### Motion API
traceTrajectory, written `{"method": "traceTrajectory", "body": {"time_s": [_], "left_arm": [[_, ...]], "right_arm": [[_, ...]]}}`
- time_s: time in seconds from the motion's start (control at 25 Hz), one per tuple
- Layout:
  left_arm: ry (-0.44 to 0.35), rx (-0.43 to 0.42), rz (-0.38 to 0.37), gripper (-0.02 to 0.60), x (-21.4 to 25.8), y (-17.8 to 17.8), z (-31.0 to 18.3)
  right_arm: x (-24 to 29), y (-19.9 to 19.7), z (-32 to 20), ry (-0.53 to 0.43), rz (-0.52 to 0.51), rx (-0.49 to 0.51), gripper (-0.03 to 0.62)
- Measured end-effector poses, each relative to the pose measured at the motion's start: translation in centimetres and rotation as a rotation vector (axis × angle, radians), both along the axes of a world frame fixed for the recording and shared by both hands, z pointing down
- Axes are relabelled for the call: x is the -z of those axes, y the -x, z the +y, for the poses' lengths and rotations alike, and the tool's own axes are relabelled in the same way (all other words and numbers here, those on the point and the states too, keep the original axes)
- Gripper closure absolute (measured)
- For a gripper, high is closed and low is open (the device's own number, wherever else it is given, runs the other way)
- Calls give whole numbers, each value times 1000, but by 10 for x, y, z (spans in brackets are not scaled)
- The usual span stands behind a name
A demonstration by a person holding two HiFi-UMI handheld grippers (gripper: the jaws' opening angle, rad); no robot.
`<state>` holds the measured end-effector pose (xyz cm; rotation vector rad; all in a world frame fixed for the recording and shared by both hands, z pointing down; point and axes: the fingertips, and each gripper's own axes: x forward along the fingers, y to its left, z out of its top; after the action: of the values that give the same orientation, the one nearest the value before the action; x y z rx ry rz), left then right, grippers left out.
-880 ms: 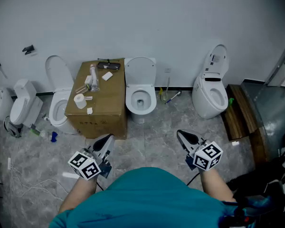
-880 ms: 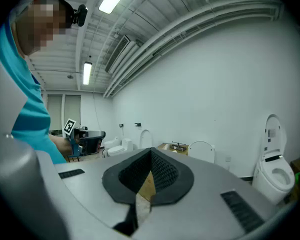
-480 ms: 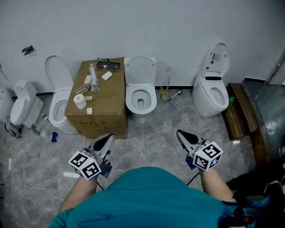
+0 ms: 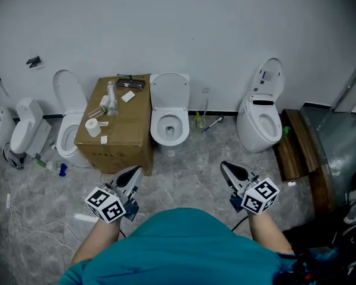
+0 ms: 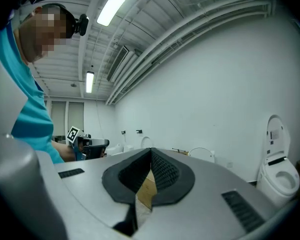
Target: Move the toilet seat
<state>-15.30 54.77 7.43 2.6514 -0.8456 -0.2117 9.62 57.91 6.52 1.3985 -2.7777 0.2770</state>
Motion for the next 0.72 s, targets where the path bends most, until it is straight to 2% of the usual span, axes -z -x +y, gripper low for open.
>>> {"method": "traceTrajectory", "body": {"time_s": [0.24,0.36,0.52,0.72], "left_arm": [[3,-7,24,590,-3,-75,5],[14,-16,17,590,-4,-100,3],[28,-7,-6,591,-14,-106,-9],[38,-10,5,590,-27,-92,-55]], "right_arm": [[-4,-67,3,-12,48,24,595],[-8,-87,-5,-9,70,35,595],[-18,-91,-22,-2,58,53,595],[-36,-72,-65,21,69,67,595]]}}
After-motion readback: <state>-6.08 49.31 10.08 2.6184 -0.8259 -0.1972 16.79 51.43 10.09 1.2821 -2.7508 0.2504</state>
